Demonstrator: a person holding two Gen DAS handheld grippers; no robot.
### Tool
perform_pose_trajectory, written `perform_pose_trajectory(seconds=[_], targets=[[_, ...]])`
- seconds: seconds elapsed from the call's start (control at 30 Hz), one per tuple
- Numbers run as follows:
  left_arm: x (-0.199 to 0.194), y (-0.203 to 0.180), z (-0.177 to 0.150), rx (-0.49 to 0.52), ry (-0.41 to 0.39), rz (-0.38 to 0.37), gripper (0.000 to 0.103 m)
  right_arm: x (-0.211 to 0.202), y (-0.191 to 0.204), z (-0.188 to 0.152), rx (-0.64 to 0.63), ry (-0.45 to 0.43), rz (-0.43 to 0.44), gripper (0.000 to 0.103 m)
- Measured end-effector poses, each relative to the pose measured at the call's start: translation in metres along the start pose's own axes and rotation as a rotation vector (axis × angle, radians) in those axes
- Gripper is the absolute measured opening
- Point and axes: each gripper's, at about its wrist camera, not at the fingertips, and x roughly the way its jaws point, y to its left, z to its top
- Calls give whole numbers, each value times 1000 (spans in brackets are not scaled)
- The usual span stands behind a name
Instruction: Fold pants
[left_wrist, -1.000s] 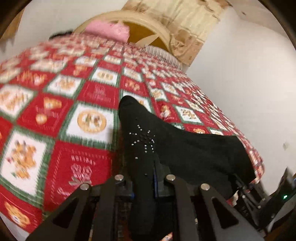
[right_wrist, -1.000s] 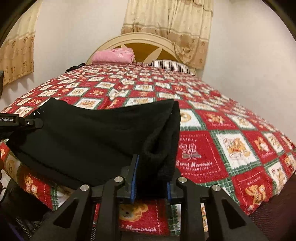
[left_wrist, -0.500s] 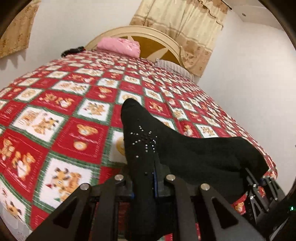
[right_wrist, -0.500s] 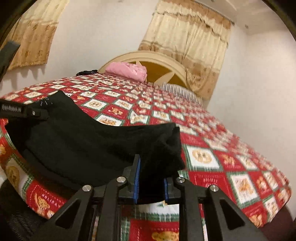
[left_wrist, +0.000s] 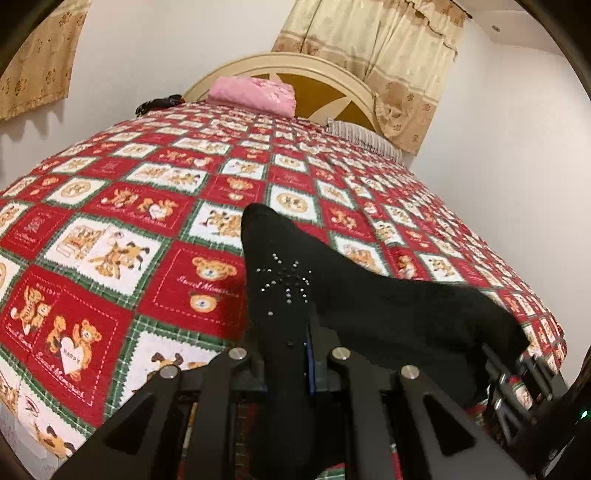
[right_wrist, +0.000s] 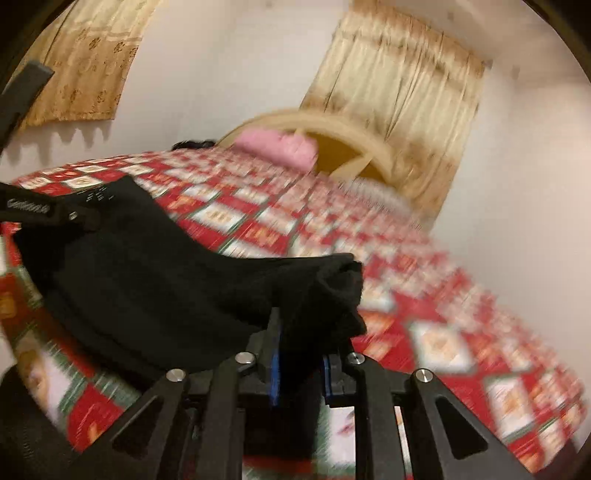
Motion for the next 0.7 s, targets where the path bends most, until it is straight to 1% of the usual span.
perform_pose_trajectory(seconds=[0.03,0.07,0.1,0.13,0.17,0.2,0.23,0.33,0.43,0.5,0.53,0.57,0.67,0.7], targets=[[5,3,-2,-7,13,6,15,5,-1,-7,2,30,8,25],[6,5,-3,-14,22,6,15,8,-2,-12,10,52,14,27],[9,8,-4,-25,35,6,15,10,-7,-16,32,73,37,33],[10,11,-4,-33,42,2,15,10,-15,-19,75,88,72,44],[11,12,-5,-36,46,-2,16,8,-22,-20,120,92,110,51],[12,14,-5,-40,49,-5,16,5,-33,-22,171,92,153,65],[12,15,-4,-42,52,-6,16,3,-42,-23,218,87,186,70],[17,18,-6,-50,59,4,17,-2,-82,-27,394,89,291,70],[18,21,-5,-75,65,-5,18,10,-92,-29,446,119,308,70],[18,25,-4,-90,70,-16,18,19,-87,-33,473,129,358,70],[18,27,-4,-97,74,-21,18,28,-79,-34,486,154,416,70],[18,27,-4,-100,76,-23,18,35,-72,-35,490,174,454,70],[18,27,-4,-91,76,-16,18,37,-45,-31,442,186,479,70],[19,26,-4,-87,75,-15,18,34,-41,-29,438,187,464,70]])
